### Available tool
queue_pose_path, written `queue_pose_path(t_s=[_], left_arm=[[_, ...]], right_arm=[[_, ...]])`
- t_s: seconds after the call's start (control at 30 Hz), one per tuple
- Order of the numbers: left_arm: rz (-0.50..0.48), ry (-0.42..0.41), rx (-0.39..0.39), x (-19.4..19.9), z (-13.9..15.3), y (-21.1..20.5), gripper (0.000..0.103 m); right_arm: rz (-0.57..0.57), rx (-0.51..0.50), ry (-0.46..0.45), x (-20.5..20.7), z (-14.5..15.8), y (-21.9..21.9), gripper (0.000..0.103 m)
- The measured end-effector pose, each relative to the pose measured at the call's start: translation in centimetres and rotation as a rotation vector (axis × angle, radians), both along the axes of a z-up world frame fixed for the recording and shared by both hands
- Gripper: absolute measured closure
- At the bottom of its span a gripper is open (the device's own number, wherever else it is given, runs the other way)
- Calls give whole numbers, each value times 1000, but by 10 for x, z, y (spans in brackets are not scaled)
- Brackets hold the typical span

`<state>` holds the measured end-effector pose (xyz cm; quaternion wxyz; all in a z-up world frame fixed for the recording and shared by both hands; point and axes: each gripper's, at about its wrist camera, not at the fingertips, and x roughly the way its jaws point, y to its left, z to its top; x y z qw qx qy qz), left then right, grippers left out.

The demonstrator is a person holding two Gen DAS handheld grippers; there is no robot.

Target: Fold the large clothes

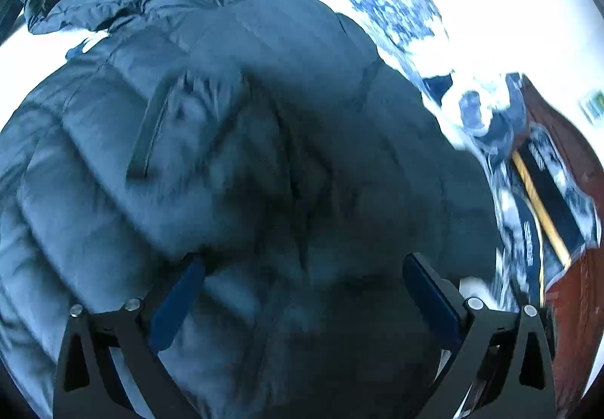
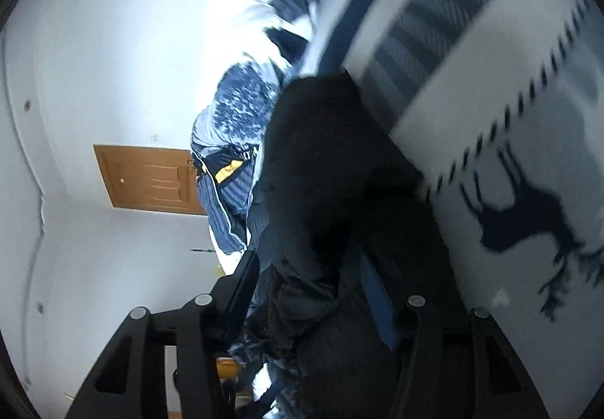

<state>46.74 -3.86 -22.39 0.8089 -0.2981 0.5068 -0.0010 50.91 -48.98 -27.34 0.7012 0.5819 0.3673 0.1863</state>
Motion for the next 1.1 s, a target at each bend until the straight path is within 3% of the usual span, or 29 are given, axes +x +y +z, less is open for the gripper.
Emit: queue_pose_path(t_s=[0.1, 0.13, 0.17, 0.2, 0.23, 0.27, 0.47, 0.5, 0.57, 0.67, 0.77, 0.83, 0.87, 0.9, 0.93, 1.0, 1.03, 1.1], left_arm=[[92, 72, 59, 28, -8, 17, 27], [105, 89, 74, 33, -9, 21, 51], [108, 102, 86, 37, -9, 22, 64], [101, 110, 95, 41, -8, 24, 71], [93, 107, 103, 42, -4, 26, 86], [94, 90, 105, 43, 4, 30, 92], [165, -118, 123, 26, 89, 75, 97], [173, -153, 151, 20, 101, 83, 97], [187, -158, 194, 13, 104, 91, 97], [191, -59, 269, 20, 65, 102, 96], [104, 68, 285, 39, 4, 103, 94], [84, 74, 269, 36, -13, 101, 94], [84, 52, 263, 34, -13, 101, 94], [90, 23, 263, 34, -8, 101, 94], [100, 7, 265, 33, -3, 103, 94], [101, -16, 264, 36, 7, 103, 94], [100, -35, 268, 42, 13, 104, 95], [87, -80, 275, 53, 22, 108, 96]], right_arm=[[-39, 74, -6, 6, -6, -4, 45], [-59, 79, 4, 9, -8, -7, 46], [-72, 84, 15, 12, -13, -9, 48], [-77, 94, 28, 19, -17, -9, 50], [-82, 100, 36, 21, -18, -9, 52], [-89, 104, 44, 26, -21, -8, 57], [-89, 23, 68, 31, -9, 5, 97], [-76, -6, 54, 30, -3, 9, 97], [-42, -76, 20, 32, 12, 21, 97], [17, -149, 50, 40, 13, 39, 98], [11, -136, 115, 44, -7, 38, 94], [4, -83, 145, 47, -20, 32, 92], [-3, -70, 147, 46, -22, 28, 79], [-17, -59, 146, 46, -24, 25, 60], [-38, -41, 138, 45, -24, 22, 50], [-43, -38, 124, 47, -25, 20, 47], [-41, -66, 128, 48, -23, 21, 52], [-24, -109, 144, 57, -23, 26, 86]])
